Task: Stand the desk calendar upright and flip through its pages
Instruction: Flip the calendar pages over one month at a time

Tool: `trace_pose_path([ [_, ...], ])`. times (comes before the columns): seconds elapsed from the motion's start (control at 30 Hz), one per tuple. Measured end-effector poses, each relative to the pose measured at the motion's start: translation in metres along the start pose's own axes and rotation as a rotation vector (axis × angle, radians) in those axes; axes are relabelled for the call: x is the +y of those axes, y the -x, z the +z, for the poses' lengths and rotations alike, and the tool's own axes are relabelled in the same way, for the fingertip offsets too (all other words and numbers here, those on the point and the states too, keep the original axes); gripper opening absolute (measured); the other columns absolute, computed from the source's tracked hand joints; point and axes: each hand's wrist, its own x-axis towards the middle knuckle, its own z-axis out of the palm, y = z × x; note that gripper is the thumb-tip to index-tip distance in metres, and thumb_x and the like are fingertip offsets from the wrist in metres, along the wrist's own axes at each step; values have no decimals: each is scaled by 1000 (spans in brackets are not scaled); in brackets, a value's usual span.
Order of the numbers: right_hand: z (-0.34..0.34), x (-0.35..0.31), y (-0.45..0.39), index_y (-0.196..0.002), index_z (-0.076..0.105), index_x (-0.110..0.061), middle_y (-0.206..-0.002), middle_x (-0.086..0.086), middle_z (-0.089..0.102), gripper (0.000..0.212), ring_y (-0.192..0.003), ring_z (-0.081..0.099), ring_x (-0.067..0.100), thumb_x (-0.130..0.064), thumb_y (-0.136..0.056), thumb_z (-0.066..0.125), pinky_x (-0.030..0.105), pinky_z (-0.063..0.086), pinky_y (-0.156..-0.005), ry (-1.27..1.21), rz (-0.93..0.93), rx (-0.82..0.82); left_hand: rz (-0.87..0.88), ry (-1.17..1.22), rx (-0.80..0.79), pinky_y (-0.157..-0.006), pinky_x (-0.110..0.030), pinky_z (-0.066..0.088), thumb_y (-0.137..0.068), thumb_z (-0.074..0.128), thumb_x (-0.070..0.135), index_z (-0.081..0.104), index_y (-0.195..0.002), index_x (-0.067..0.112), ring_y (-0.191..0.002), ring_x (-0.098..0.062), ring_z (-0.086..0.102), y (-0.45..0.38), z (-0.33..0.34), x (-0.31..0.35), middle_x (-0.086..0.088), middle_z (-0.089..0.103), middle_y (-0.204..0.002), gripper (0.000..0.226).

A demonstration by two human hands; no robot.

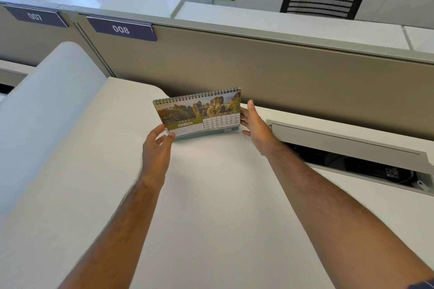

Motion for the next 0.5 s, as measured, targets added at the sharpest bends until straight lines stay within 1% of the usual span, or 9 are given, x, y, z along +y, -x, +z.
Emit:
trace_pose_path([
  [0.07,0,0,0,-153,45,-32,-157,-2,47,68,-145,40,19,-65,-104,12,55,22,-122,-1,0,1,11,8,22,-114,-46,49,-107,66,36,51,-155,30,-144,-27,53,-1,-1,-2,-3,58,-157,51],
  [0.13,0,-1,0,-152,45,-32,-157,-2,48,68,-145,41,19,-65,-104,12,54,22,-122,0,-2,1,18,11,44,-109,-40,50,-107,67,31,50,-156,28,-141,-25,54,-1,-2,-3,-1,58,-156,52],
  [0.2,0,-1,1,-152,46,-32,-156,-2,48,68,-144,42,18,-66,-104,12,54,23,-122,3,-3,3,23,8,76,-99,-31,53,-107,66,27,51,-153,27,-136,-23,56,-1,-2,-4,-1,60,-150,49],
  [0.27,0,-1,1,-151,47,-32,-155,-3,49,68,-143,43,18,-66,-103,12,54,23,-122,9,-1,3,36,7,115,-86,-21,52,-108,66,26,55,-147,24,-128,-21,60,1,-2,-4,0,64,-139,40],
  [0.3,0,-1,1,-150,48,-33,-155,-3,50,68,-143,43,18,-67,-103,12,54,23,-122,11,0,3,45,11,133,-82,-18,52,-108,65,26,59,-143,22,-124,-20,62,2,-2,-3,0,66,-134,35],
  [0.37,0,-1,0,-149,49,-33,-154,-3,51,68,-141,44,17,-67,-103,12,53,24,-122,13,-1,7,69,6,163,-79,-17,54,-108,65,27,64,-133,17,-116,-20,68,1,-3,-3,-1,71,-127,26],
  [0.43,0,0,1,-149,50,-33,-153,-3,52,67,-142,44,17,-66,-104,13,53,25,-122,15,-2,10,91,-4,174,-76,-17,56,-107,66,28,70,-122,14,-103,-13,72,1,-5,-1,-1,76,-117,20],
  [0.5,0,0,1,-147,51,-34,-152,-3,53,67,-142,44,18,-67,-103,13,53,25,-122,17,-3,8,91,16,178,-73,-17,56,-105,70,29,74,-112,13,-96,-7,73,0,-7,0,0,79,-109,18],
])
